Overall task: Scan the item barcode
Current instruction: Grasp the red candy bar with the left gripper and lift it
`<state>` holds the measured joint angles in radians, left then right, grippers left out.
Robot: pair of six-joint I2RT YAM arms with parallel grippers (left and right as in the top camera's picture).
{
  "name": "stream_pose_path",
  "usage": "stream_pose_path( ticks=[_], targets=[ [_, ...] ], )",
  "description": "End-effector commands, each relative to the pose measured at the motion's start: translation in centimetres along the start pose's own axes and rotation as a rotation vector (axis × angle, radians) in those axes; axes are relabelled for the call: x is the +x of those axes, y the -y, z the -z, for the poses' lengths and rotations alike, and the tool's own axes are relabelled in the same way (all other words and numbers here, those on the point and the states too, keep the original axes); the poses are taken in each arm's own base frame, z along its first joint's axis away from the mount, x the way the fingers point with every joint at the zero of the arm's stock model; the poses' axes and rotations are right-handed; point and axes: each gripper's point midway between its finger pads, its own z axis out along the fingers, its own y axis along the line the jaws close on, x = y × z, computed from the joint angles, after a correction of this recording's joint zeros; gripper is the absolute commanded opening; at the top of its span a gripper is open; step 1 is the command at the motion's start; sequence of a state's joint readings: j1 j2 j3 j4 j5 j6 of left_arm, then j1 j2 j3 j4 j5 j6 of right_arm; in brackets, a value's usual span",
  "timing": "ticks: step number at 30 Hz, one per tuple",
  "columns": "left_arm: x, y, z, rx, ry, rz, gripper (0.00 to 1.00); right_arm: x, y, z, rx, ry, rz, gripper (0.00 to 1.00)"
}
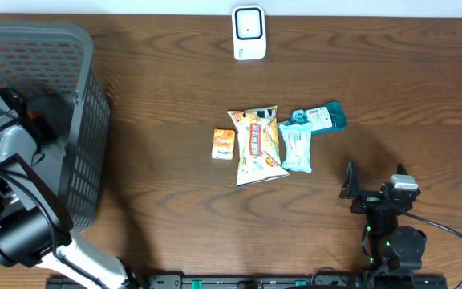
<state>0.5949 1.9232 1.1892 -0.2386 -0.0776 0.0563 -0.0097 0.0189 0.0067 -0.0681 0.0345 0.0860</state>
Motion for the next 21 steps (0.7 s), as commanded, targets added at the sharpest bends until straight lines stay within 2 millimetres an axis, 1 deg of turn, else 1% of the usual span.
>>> stream_pose_path(
  ticks=[1, 3, 4, 9, 12, 15, 16, 19, 20, 21],
  targets=[
    [4.7, 1.1, -2.4, 0.062, -0.157, 0.005, 0.33, 0.1, 0.1, 0.0, 0.004, -0.005, 0.013, 0.99],
    [5.0, 1.9, -2.2, 0.105, -0.170, 0.025, 0.10, 0.1, 0.1, 0.0, 0.004, -0.005, 0.013, 0.99],
    [5.2, 2.0, -2.2, 0.109, -0.179, 0.052, 0.08, 0.1, 0.1, 0.0, 0.004, -0.005, 0.013, 0.99],
    [5.8, 2.0, -1.9, 0.096, -0.214, 0.194, 0.07, 0.1, 0.1, 0.0, 0.005, -0.005, 0.013, 0.99],
    [5.2, 2.4, -0.8, 0.126, -0.201, 0.208, 0.08, 0.1, 0.1, 0.0, 0.004, -0.005, 0.013, 0.99],
    [3.4, 2.5, 1.3, 0.154, -0.144, 0.219, 0.07, 0.1, 0.1, 0.0, 0.004, -0.005, 0.013, 0.99],
    [2.5, 2.4, 2.4, 0.159, -0.114, 0.234, 0.07, 0.1, 0.1, 0.0, 0.004, -0.005, 0.013, 0.99],
    [-0.1, 1.9, 6.0, 0.172, -0.013, 0.293, 0.07, 0.2, 0.1, 0.0, 0.004, -0.005, 0.013, 0.99],
    [-1.2, 1.7, 7.7, 0.180, 0.032, 0.322, 0.07, 0.1, 0.1, 0.0, 0.004, -0.005, 0.013, 0.99],
    [-1.9, 1.5, 9.0, 0.186, 0.065, 0.340, 0.08, 0.2, 0.1, 0.0, 0.004, -0.005, 0.013, 0.99]
  ],
)
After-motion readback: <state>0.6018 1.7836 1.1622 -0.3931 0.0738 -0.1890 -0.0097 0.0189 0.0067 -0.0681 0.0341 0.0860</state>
